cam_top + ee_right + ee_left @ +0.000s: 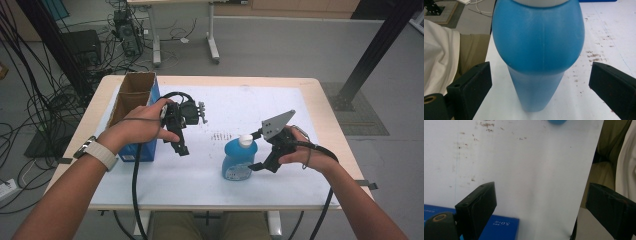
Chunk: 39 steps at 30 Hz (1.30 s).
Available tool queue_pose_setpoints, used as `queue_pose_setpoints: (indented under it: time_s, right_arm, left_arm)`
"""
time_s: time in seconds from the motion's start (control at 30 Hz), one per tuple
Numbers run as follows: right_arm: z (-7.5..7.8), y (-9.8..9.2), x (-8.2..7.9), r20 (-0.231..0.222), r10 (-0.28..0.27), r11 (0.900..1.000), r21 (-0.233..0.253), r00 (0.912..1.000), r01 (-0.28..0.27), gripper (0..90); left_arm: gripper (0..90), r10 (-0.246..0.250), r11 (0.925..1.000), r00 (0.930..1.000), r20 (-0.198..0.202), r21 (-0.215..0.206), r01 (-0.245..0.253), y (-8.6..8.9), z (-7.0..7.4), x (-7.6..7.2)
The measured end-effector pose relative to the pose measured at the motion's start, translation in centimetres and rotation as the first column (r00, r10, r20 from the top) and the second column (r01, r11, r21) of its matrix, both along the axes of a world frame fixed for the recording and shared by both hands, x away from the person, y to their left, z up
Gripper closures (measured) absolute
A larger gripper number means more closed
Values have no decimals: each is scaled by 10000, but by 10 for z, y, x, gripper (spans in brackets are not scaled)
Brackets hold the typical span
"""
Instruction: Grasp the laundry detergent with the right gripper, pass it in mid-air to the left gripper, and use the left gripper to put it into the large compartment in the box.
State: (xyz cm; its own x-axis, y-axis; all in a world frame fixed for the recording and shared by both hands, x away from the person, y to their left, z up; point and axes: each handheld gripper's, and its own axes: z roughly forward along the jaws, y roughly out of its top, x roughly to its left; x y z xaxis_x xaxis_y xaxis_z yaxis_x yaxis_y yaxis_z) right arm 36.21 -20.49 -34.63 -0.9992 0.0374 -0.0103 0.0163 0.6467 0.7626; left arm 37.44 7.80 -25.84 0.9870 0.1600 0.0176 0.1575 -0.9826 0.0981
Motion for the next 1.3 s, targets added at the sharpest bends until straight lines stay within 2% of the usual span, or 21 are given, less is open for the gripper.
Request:
queue_pose_setpoints:
  time_s: [0.63, 1.3]
  right_arm:
    - [0, 0, -1, 36, 10, 10000, 8, 10000, -10, 46]
    - [-9, -2, -2, -26, -41, 9995, 316, 10000, 42, 47]
  left_arm:
    - [103, 4, 10000, 10000, 11, 4, -4, 0, 0, 0]
    - [103, 35, 10000, 10000, 28, -2, -35, 0, 0, 0]
